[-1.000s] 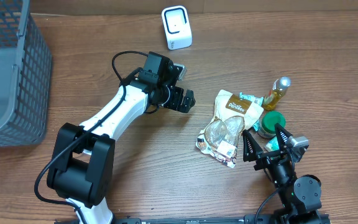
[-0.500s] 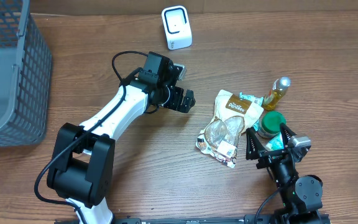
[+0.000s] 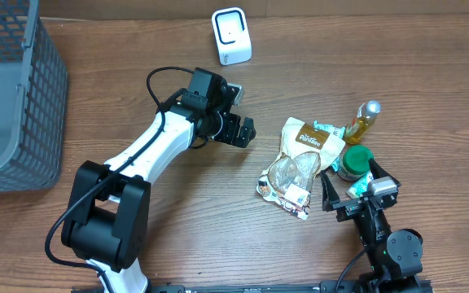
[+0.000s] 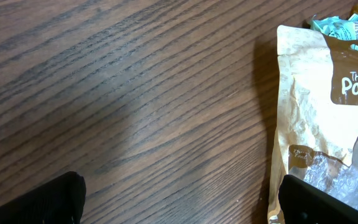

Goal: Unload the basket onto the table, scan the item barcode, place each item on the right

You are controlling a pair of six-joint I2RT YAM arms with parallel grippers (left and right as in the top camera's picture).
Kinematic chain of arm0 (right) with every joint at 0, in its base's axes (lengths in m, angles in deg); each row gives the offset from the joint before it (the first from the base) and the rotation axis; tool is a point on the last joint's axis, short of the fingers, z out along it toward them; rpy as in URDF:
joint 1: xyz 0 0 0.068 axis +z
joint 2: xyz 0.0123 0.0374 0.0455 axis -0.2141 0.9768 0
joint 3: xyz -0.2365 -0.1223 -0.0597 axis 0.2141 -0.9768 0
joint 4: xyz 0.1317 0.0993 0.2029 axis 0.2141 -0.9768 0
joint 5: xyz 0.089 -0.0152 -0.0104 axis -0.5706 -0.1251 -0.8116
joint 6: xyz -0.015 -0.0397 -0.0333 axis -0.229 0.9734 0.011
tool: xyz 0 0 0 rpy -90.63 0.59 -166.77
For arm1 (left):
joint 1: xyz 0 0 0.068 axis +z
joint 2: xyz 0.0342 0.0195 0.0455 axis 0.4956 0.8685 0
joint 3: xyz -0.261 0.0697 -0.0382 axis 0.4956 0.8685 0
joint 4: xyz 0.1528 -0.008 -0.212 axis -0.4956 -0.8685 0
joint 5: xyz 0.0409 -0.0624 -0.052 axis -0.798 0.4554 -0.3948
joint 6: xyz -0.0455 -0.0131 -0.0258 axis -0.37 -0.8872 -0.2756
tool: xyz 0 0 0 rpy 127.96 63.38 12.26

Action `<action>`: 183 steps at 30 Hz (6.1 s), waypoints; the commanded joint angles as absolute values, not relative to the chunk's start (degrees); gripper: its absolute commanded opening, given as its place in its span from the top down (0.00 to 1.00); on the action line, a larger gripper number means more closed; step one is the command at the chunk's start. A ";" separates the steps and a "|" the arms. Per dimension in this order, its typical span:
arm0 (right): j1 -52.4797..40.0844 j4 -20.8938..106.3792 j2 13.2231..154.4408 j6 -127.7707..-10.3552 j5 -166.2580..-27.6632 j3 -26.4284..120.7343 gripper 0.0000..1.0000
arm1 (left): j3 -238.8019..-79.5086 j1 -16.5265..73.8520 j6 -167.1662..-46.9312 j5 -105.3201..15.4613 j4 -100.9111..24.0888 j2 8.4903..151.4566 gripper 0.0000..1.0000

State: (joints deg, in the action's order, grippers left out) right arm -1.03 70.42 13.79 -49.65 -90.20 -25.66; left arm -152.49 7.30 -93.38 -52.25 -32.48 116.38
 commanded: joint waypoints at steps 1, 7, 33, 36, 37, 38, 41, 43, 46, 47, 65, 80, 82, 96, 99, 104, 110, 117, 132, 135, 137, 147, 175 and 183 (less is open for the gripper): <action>-1.18 70.75 13.22 -49.13 -90.52 -26.25 0.00 | -153.04 7.21 -93.95 -52.64 -32.48 116.68 0.01; -1.18 70.75 13.22 -49.13 -90.52 -26.25 0.00 | -153.04 7.21 -93.97 -52.64 -32.48 116.68 0.00; -1.18 70.75 13.22 -49.13 -90.52 -26.25 0.00 | -153.04 7.21 -93.97 -52.64 -32.48 116.68 0.00; -1.18 70.75 13.22 -49.13 -90.52 -26.25 0.00 | -153.04 7.21 -93.95 -52.64 -32.48 116.68 0.00; -1.18 70.75 13.22 -49.13 -90.52 -26.25 0.00 | -153.04 7.21 -93.95 -52.64 -32.48 116.68 0.00; -1.18 70.75 13.22 -49.13 -90.52 -26.25 0.00 | -153.04 7.21 -93.97 -52.64 -32.48 116.68 0.00; -1.18 70.75 13.22 -49.13 -90.52 -26.25 0.00 | -153.04 7.21 -93.97 -52.64 -32.48 116.68 0.00; -1.18 70.75 13.22 -49.13 -90.52 -26.25 0.00 | -153.04 7.21 -93.97 -52.64 -32.48 116.68 0.01; -1.18 70.75 13.22 -49.13 -90.52 -26.25 0.00 | -153.04 7.21 -93.95 -52.64 -32.48 116.68 0.00; -1.18 70.75 13.22 -49.13 -90.52 -26.25 0.00 | -153.04 7.21 -93.97 -52.64 -32.48 116.68 0.01; -1.18 70.75 13.22 -49.13 -90.52 -26.25 0.00 | -153.04 7.25 -93.97 -52.64 -32.46 116.68 0.00; -1.18 70.75 13.22 -49.13 -90.52 -26.25 0.00 | -153.04 7.25 -93.73 -62.76 -32.50 116.68 0.00; -1.18 70.75 13.22 -49.13 -90.52 -26.25 0.00 | -153.04 7.25 -93.73 -62.74 -32.48 116.68 0.01; -1.18 70.75 13.22 -49.13 -90.52 -26.25 0.00 | -153.04 6.79 -93.73 -62.72 -32.74 116.07 0.00; -1.18 70.75 13.22 -49.13 -90.52 -26.25 0.00 | -153.01 5.99 -93.49 -64.54 -33.88 114.08 0.01; -1.18 70.75 13.22 -49.13 -90.52 -26.25 0.00 | -152.93 4.61 -93.25 -71.18 -34.23 108.66 0.00; -1.18 70.75 13.22 -49.13 -90.52 -26.25 0.00 | -151.64 4.57 -89.44 -71.51 -35.86 101.19 0.01; -1.18 70.75 13.22 -49.13 -90.52 -26.25 0.00 | -144.21 5.33 -85.46 -71.62 -35.36 92.22 0.01; -1.18 70.75 13.22 -49.13 -90.52 -26.25 0.00 | -118.74 15.73 -84.92 -69.50 -25.48 73.60 0.01; -1.18 70.75 13.22 -49.13 -90.52 -26.25 0.00 | -113.45 16.28 -84.66 -69.61 -18.64 70.78 0.01; -1.18 70.75 13.22 -49.13 -90.52 -26.25 0.00 | -109.74 16.30 -84.11 -70.09 -13.09 68.73 0.01; -1.18 70.75 13.22 -49.13 -90.52 -26.25 0.00 | -95.81 16.30 -80.13 -70.04 9.55 60.16 0.00; -1.18 70.75 13.22 -49.13 -90.52 -26.25 0.00 | -79.55 23.34 -79.17 -65.47 12.24 38.63 0.00; -1.18 70.75 13.22 -49.13 -90.52 -26.25 0.00 | -79.55 26.38 -80.04 -65.52 -0.85 27.48 0.00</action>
State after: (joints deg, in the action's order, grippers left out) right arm -1.03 70.42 13.79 -49.17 -90.24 -25.66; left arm -79.77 25.74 -78.75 -66.26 0.94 31.02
